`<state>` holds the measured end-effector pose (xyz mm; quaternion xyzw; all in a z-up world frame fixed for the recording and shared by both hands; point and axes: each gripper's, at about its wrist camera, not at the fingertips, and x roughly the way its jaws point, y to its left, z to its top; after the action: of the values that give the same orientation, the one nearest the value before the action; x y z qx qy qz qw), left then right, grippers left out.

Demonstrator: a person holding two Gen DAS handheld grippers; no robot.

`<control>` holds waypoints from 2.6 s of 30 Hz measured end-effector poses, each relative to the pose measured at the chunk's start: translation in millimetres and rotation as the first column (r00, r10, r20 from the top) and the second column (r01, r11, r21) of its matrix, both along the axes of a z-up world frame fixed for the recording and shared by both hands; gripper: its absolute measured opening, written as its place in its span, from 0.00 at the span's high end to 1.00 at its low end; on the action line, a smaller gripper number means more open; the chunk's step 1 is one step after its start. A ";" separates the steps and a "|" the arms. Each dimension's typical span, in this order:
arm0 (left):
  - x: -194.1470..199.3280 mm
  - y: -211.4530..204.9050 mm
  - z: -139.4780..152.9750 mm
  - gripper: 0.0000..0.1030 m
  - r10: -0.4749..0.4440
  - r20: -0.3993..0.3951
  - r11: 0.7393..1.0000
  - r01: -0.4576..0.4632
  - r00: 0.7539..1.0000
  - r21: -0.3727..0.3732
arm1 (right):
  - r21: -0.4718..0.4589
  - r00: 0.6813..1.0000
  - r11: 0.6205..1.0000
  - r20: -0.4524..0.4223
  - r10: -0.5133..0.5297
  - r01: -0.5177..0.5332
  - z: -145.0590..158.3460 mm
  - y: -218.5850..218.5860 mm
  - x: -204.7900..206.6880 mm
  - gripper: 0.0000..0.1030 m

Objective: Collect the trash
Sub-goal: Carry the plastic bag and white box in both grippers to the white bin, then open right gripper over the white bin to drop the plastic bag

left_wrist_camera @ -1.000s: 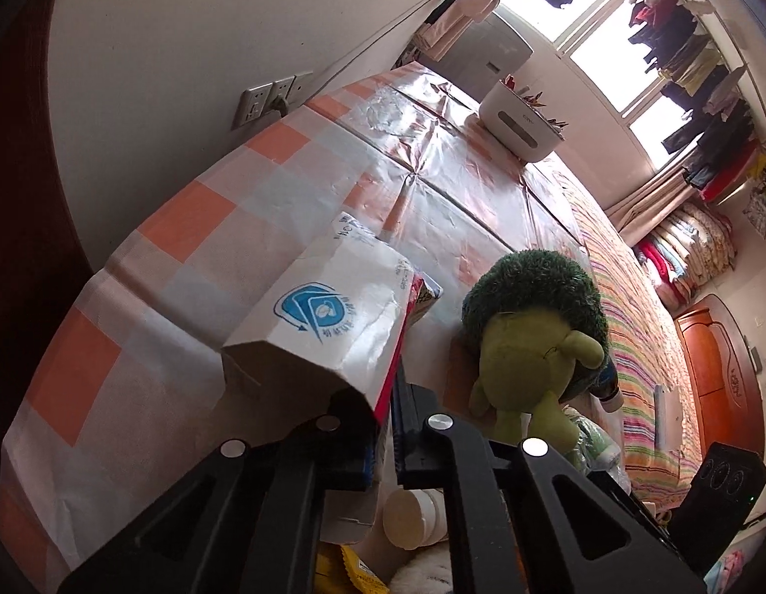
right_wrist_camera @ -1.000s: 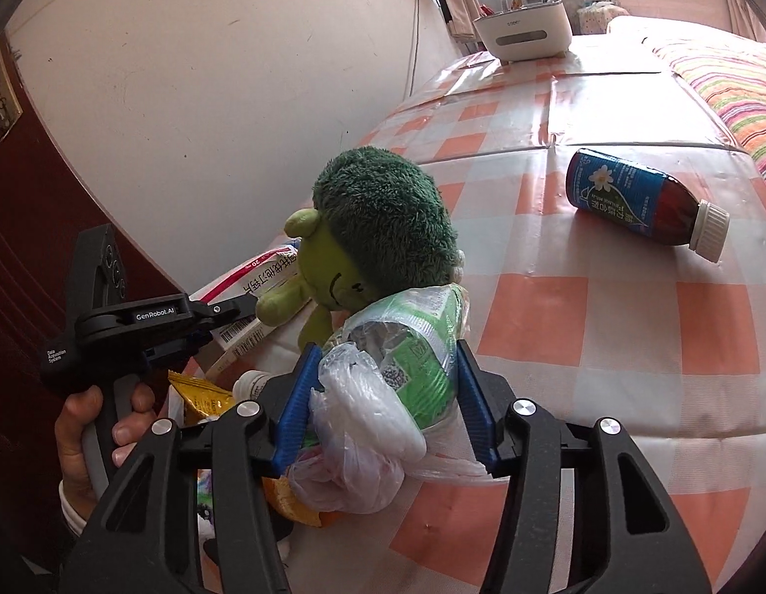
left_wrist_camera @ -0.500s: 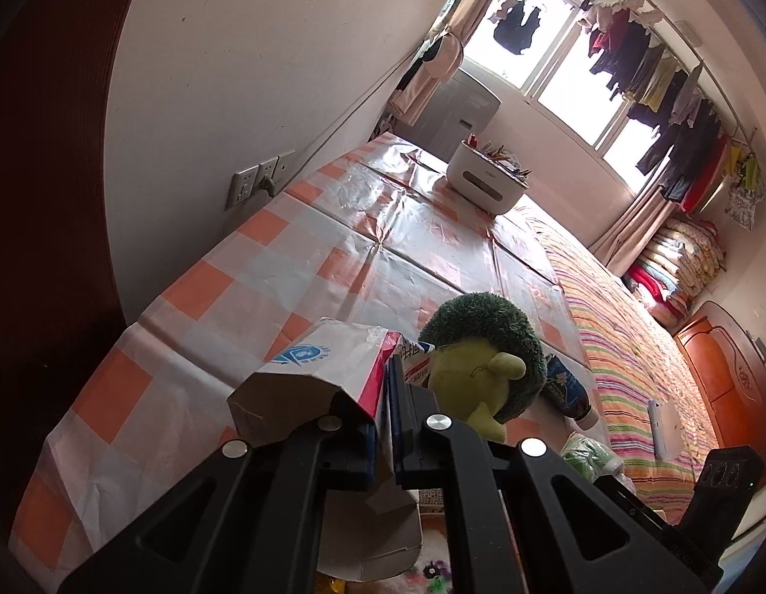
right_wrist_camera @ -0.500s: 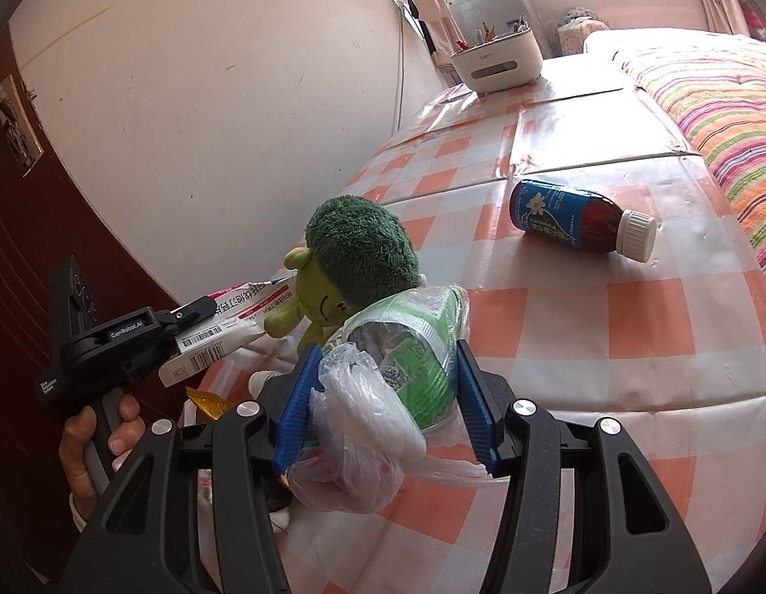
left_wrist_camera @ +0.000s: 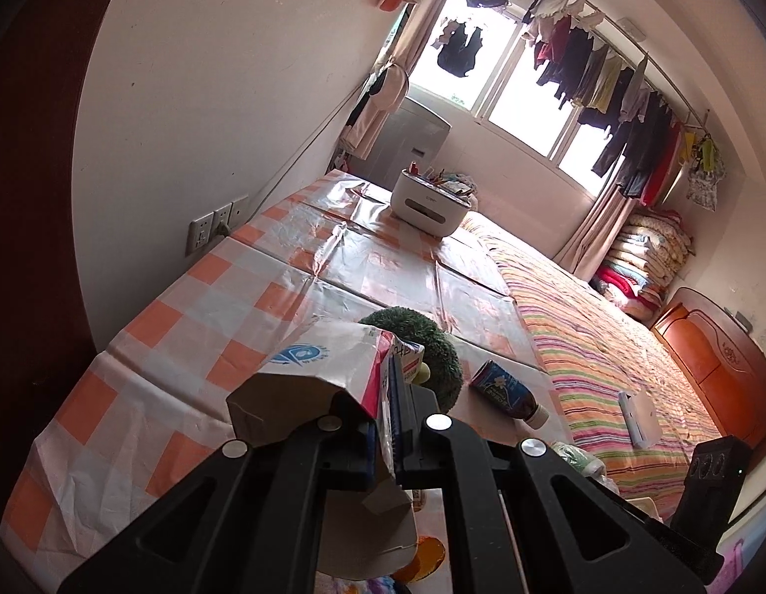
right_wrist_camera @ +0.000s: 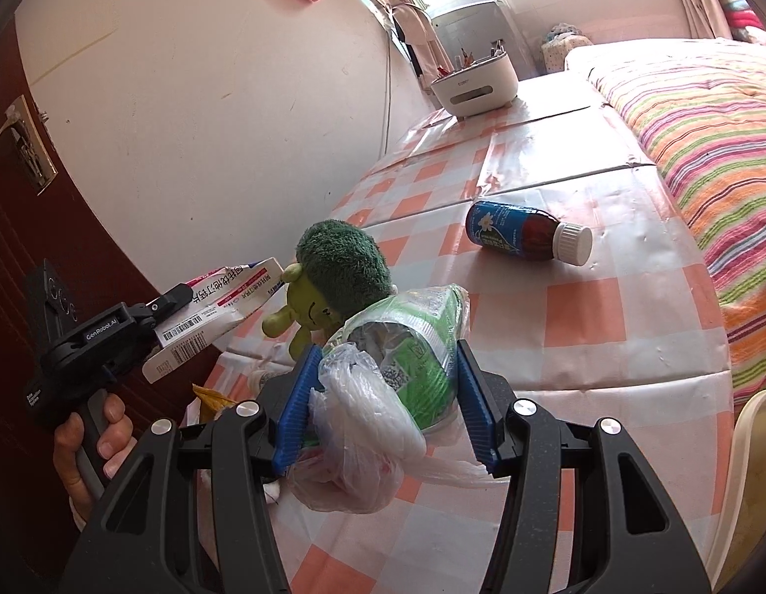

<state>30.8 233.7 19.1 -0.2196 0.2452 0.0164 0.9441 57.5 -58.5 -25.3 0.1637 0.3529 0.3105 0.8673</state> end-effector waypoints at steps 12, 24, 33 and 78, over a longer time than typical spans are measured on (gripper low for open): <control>7.7 -53.7 6.2 0.96 -0.115 0.027 0.993 0.115 0.993 0.009 | -0.004 0.998 0.998 0.013 -0.063 0.063 2.6 -44.5 -13.8 0.49; 20.9 -119.8 6.9 0.96 -0.249 0.027 0.968 0.248 0.968 0.025 | -0.005 0.989 0.990 0.031 -0.142 0.143 3.7 -90.1 -25.2 0.49; 27.2 -167.8 1.9 0.96 -0.345 0.016 0.938 0.344 0.938 0.033 | 0.010 0.975 0.976 0.038 -0.220 0.219 4.5 -128.8 -37.1 0.49; -0.3 -322.3 -16.9 0.96 -0.640 -0.063 0.762 0.643 0.766 0.076 | 0.100 0.746 0.758 0.135 -0.652 0.644 12.3 -259.0 -105.5 0.30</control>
<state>30.6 -88.6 2.3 -0.0781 0.3203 -0.2924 0.8977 -48.0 -317.4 -13.0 0.2707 0.1953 0.0107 0.9426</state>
